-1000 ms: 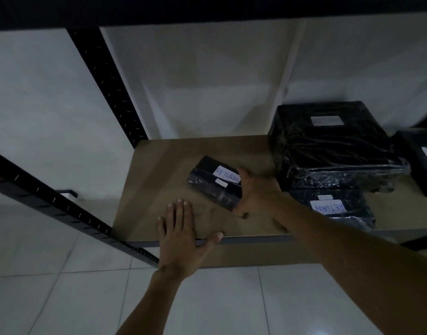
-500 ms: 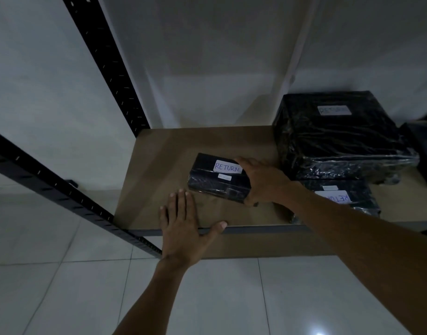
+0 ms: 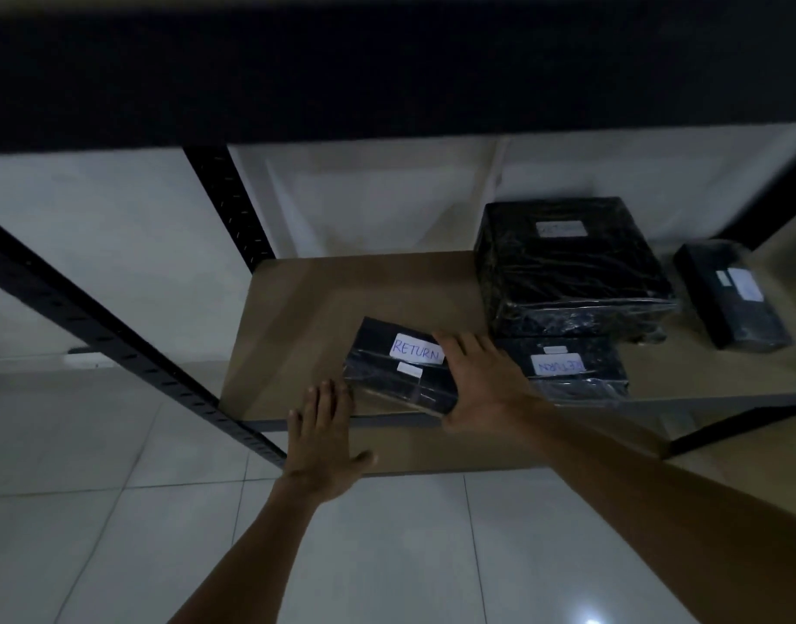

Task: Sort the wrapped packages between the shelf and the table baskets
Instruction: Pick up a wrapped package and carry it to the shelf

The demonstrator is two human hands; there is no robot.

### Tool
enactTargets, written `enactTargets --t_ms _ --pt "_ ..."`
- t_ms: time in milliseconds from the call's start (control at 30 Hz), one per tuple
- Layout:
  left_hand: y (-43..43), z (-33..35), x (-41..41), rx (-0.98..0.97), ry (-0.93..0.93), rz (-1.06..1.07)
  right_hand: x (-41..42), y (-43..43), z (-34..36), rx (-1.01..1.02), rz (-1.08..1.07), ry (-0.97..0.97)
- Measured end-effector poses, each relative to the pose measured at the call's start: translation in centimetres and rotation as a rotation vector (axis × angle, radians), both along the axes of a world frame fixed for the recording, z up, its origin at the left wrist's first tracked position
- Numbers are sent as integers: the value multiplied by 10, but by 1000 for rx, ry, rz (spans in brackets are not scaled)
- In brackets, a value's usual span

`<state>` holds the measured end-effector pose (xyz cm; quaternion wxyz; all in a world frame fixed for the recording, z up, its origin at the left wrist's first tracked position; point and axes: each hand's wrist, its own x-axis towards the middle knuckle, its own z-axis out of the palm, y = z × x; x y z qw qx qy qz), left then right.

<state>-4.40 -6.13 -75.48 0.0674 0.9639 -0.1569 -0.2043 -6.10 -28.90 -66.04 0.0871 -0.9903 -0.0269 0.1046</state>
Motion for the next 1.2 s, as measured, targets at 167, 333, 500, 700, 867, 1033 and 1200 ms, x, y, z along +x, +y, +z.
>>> enactTargets --t_ms 167,333,500,700,867,1033,1200 --pt "3 54 -51 -138 209 121 -63 -17 45 88 -26 32" --pt "-26 119 -132 -250 308 91 -150 -52 96 185 -53 182" --pt "-71 169 -227 -253 361 118 -259 -100 150 187 -88 156" --pt "-138 219 -326 -199 356 2 -385 -164 213 145 -150 111" --pt "-196 261 -391 -97 465 -157 -460 -205 259 165 -240 81" --pt "-257 291 -428 -239 486 -238 -519 -237 293 168 -348 9" --pt "-310 311 -461 -423 510 -289 -574 -270 310 123 -449 -9"
